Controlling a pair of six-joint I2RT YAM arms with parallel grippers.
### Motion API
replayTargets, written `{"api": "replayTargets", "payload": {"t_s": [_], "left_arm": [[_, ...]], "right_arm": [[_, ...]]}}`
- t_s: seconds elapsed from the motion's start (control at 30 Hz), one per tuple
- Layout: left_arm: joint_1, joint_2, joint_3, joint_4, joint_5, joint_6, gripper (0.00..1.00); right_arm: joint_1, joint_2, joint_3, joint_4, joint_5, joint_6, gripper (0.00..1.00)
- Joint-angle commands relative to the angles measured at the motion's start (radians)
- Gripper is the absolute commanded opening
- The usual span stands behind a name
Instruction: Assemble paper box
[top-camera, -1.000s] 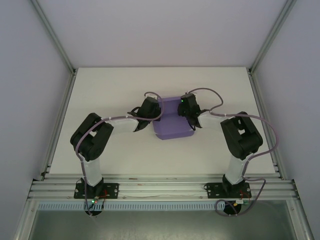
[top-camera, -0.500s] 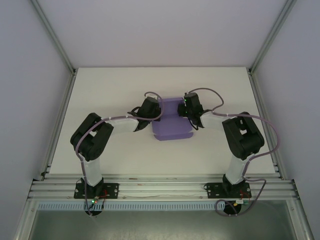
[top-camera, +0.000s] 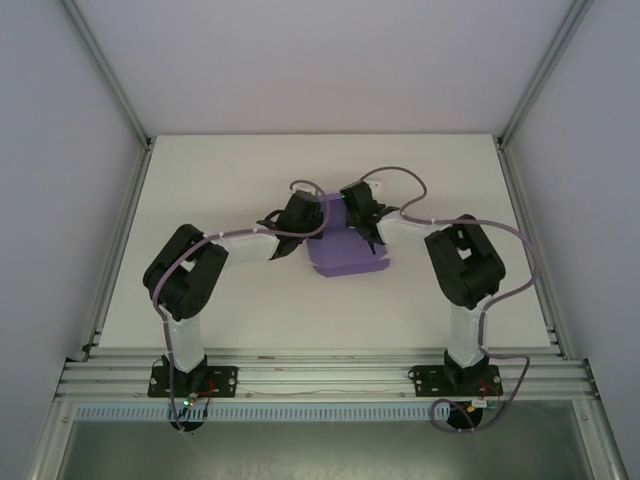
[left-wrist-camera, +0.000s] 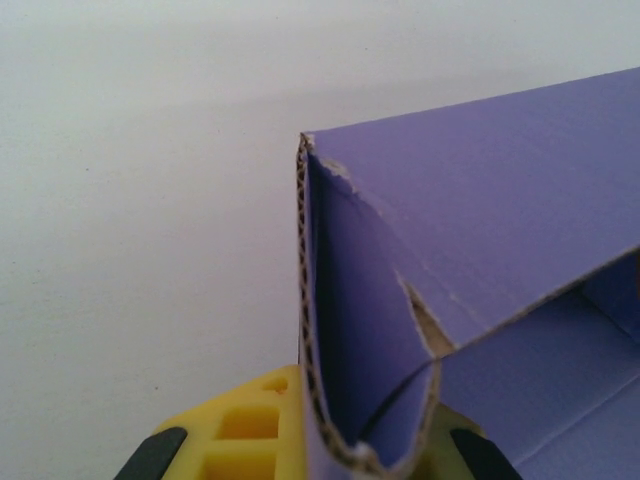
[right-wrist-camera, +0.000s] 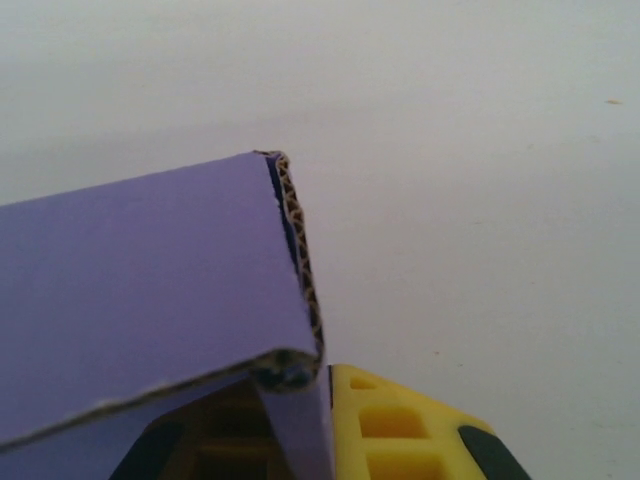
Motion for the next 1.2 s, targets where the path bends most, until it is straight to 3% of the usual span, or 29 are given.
{"api": "replayTargets", "payload": {"t_s": [0.0, 0.17, 0.33, 0.43, 0.53, 0.63, 0.73, 0.87, 0.97, 1.07, 1.17], "left_arm": [[0.004, 0.003, 0.020, -0.070, -0.021, -0.038, 0.00], [0.004, 0.020, 0.033, -0.074, -0.026, -0.035, 0.00], [0.004, 0.023, 0.041, -0.071, -0.033, -0.027, 0.00], [0.004, 0.023, 0.035, -0.053, -0.028, -0.009, 0.00], [0.004, 0.023, 0.016, -0.008, -0.024, 0.020, 0.00], [0.004, 0.045, 0.018, -0.005, -0.015, 0.062, 0.00], [0.004, 0.036, -0.009, 0.023, 0.003, 0.110, 0.00], [0.008, -0.053, -0.057, 0.061, 0.098, 0.205, 0.00], [0.008, -0.114, -0.045, -0.021, 0.191, 0.289, 0.00], [0.008, -0.149, 0.039, -0.254, 0.243, 0.334, 0.00], [0.007, -0.141, 0.161, -0.598, 0.255, 0.319, 0.00]], "right_arm": [[-0.043, 0.066, 0.053, -0.247, 0.382, 0.139, 0.04], [-0.034, 0.000, -0.062, -0.014, 0.205, 0.030, 0.09], [-0.035, -0.134, -0.235, 0.335, -0.169, -0.090, 0.19], [-0.036, -0.194, -0.275, 0.428, -0.388, -0.135, 0.31], [-0.035, -0.260, -0.294, 0.447, -0.492, -0.153, 0.52], [-0.036, -0.338, -0.316, 0.406, -0.421, -0.135, 0.84], [-0.038, -0.432, -0.358, 0.366, -0.262, -0.077, 0.98], [-0.043, -0.588, -0.423, 0.279, -0.095, -0.008, 1.00], [-0.064, -0.693, -0.436, 0.124, -0.039, 0.064, 1.00], [-0.091, -0.750, -0.413, -0.076, -0.063, 0.125, 1.00], [-0.096, -0.781, -0.408, -0.203, -0.104, 0.135, 1.00]]}}
